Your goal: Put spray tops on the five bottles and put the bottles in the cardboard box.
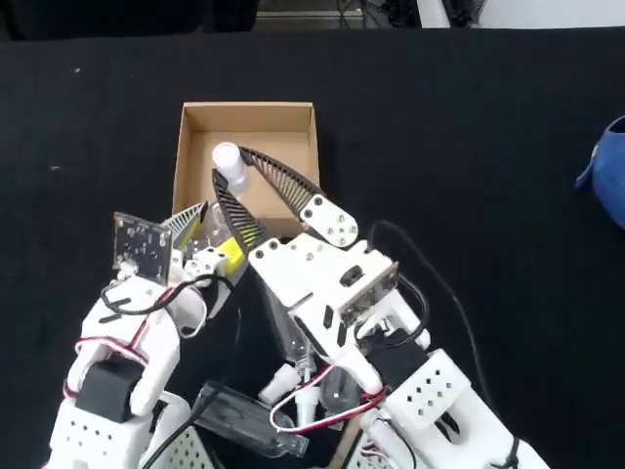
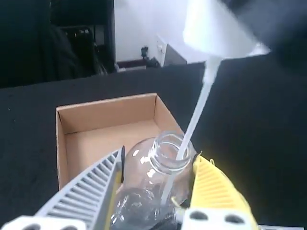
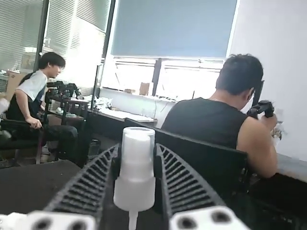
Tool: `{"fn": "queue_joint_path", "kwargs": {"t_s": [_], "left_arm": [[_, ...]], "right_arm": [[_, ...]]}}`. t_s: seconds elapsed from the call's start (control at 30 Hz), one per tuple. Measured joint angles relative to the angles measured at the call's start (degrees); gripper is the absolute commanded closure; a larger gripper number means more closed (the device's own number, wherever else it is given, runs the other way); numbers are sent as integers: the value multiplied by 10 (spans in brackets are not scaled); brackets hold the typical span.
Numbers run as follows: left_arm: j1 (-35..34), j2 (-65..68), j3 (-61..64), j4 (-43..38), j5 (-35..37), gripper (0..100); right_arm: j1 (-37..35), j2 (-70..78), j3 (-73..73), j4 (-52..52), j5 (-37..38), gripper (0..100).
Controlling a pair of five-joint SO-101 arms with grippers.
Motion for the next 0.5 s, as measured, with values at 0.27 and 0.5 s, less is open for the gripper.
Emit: {"fn": "queue_joint_path", "kwargs": {"t_s": [0.27,0.5], "left_arm": [[0,69,-24,0,0,971],[26,70,-26,22,0,971]], "right_arm": [[11,-1,9,-3,35,988],[11,-1,41,-3,35,988]]}}
